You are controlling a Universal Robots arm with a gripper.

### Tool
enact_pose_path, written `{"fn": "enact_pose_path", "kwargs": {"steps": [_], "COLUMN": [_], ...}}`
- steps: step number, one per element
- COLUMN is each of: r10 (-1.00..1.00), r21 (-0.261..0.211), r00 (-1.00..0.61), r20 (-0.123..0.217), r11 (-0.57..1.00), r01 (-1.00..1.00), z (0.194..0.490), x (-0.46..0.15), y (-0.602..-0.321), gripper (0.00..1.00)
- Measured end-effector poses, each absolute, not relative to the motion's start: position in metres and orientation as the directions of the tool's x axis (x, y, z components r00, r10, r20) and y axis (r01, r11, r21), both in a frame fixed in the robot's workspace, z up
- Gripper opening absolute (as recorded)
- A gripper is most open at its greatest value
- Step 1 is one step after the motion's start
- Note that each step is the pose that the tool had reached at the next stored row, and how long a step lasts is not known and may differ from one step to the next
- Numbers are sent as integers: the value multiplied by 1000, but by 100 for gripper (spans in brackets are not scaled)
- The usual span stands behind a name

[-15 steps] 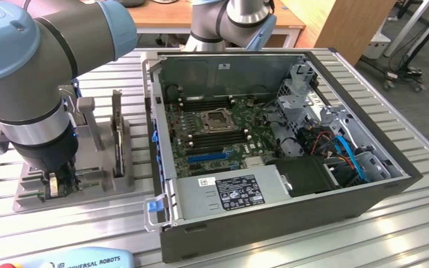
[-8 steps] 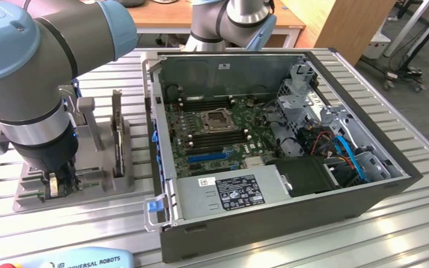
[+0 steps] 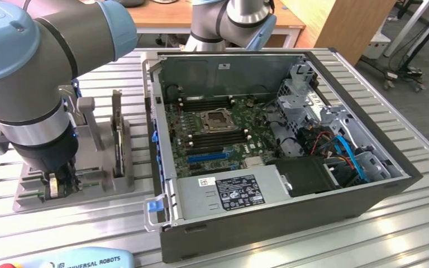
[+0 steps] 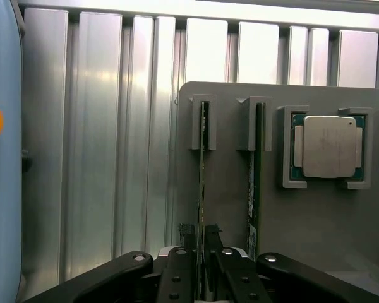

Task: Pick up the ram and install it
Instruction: 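Pick up the ram and move it above insertion slot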

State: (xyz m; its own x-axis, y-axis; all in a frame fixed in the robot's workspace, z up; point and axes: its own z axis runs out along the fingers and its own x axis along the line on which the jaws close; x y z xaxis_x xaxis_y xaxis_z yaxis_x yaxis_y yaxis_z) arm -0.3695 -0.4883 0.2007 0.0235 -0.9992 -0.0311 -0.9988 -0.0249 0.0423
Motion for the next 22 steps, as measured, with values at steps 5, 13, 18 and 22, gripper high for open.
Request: {"fn": "enact_pose_path", "kwargs": {"steps": [5,13,18,22], "r10": [-999,-999,-999,-999], "r21": [42,42,42,42], "r00": [24,24,24,24], "r20": [-36,-36,-36,-36], "r11": [-25,-25,-25,-25], "r01": [-999,-999,-999,-999], "z": [201,201,201,201], "x": [-370,-370,-370,-370], "y": [-488,-489,-489,-489], "gripper": [20,20,20,20]}}
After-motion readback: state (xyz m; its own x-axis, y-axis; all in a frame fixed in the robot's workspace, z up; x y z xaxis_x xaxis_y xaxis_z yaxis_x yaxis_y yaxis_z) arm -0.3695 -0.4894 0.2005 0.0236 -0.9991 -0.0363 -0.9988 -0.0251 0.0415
